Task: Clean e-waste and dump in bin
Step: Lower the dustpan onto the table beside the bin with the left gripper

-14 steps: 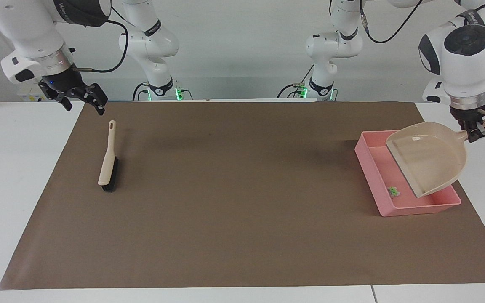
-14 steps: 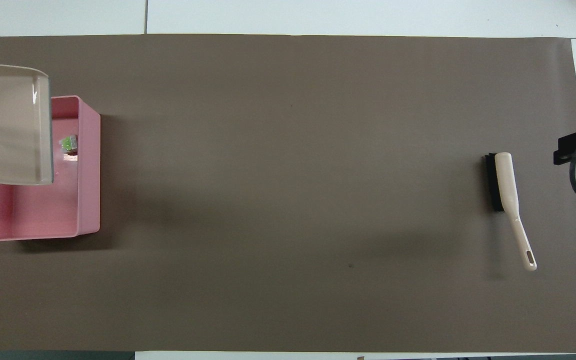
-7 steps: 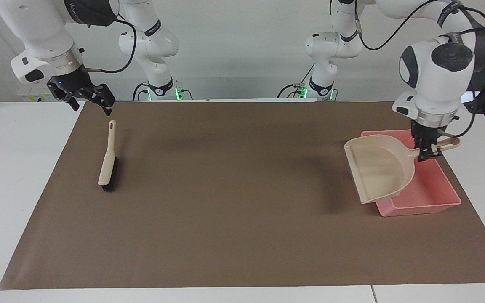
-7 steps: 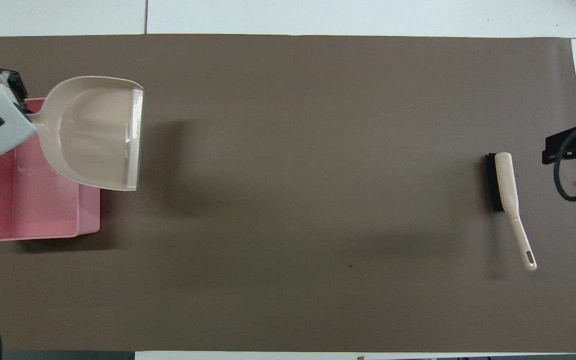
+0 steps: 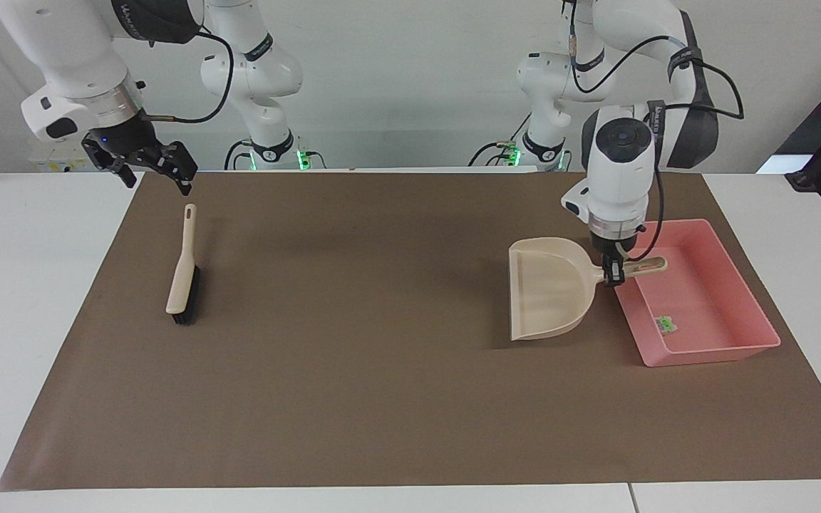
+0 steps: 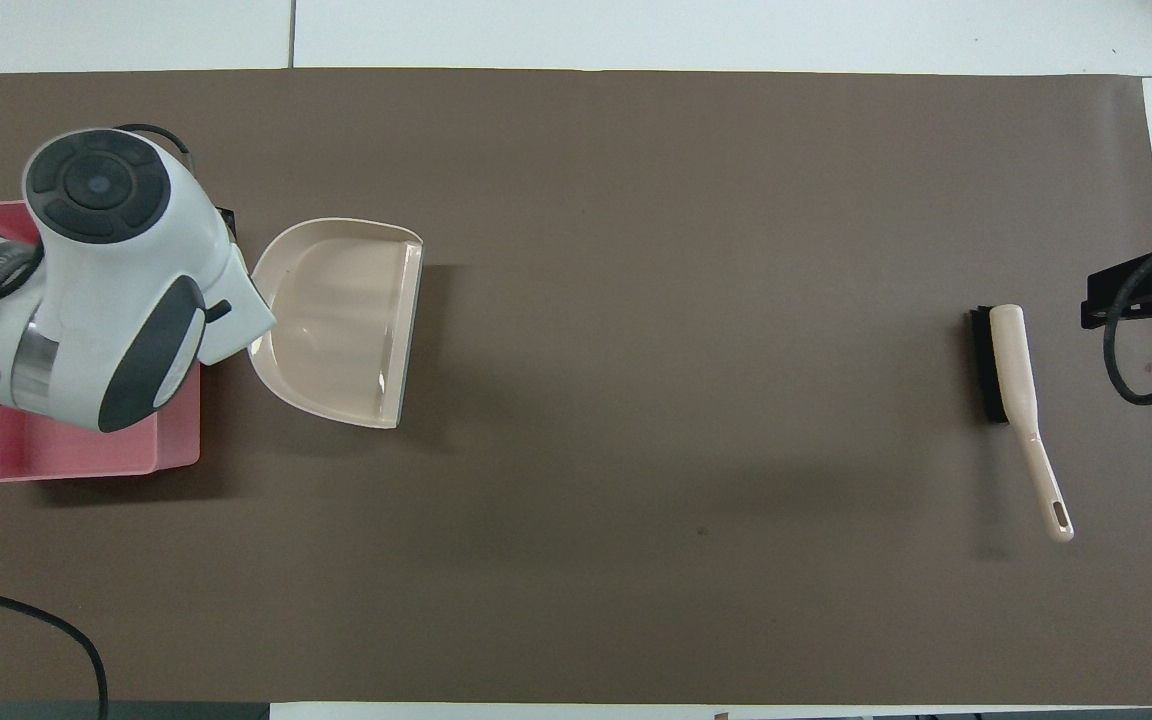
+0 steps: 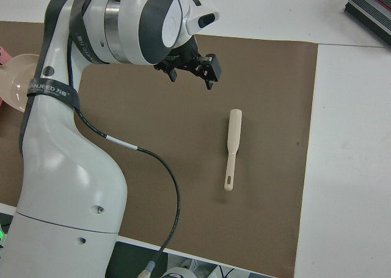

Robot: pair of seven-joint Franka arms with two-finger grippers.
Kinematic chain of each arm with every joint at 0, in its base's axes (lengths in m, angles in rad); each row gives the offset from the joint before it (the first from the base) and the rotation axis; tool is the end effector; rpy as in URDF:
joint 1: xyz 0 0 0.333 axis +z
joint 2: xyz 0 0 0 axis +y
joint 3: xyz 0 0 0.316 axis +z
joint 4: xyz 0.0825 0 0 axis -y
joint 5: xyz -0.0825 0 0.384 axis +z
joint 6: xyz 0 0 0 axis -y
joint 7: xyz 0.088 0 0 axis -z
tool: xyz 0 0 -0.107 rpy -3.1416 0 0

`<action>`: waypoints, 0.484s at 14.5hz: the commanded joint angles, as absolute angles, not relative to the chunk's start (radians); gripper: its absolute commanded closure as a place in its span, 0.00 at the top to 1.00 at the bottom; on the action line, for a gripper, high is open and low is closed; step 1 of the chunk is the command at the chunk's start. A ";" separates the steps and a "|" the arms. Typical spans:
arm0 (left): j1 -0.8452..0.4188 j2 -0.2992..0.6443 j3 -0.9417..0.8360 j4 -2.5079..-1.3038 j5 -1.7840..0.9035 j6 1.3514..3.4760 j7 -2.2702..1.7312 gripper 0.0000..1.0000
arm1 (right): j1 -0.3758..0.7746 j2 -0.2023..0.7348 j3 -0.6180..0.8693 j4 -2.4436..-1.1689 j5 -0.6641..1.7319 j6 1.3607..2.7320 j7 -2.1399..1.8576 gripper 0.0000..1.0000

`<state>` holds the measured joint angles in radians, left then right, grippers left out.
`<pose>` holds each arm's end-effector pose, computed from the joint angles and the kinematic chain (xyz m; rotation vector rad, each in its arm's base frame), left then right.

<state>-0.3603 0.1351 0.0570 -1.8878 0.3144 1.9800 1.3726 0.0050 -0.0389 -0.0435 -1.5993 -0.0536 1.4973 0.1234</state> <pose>0.5690 -0.1587 0.4339 -1.7922 2.2783 0.2718 0.5337 -0.0271 0.6263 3.0753 -0.2528 -0.0940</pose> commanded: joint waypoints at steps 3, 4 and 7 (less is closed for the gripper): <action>-0.433 0.101 0.072 -2.054 0.298 2.112 1.253 0.00 | 0.011 -0.051 -0.049 -1.609 -0.035 1.491 0.129 1.00; -0.437 0.100 0.072 -2.075 0.298 2.129 1.244 0.00 | 0.011 -0.051 -0.049 -1.609 -0.034 1.491 0.129 1.00; -0.453 0.101 0.072 -2.112 0.298 2.169 1.243 0.01 | 0.009 -0.051 -0.049 -1.609 -0.034 1.491 0.129 1.00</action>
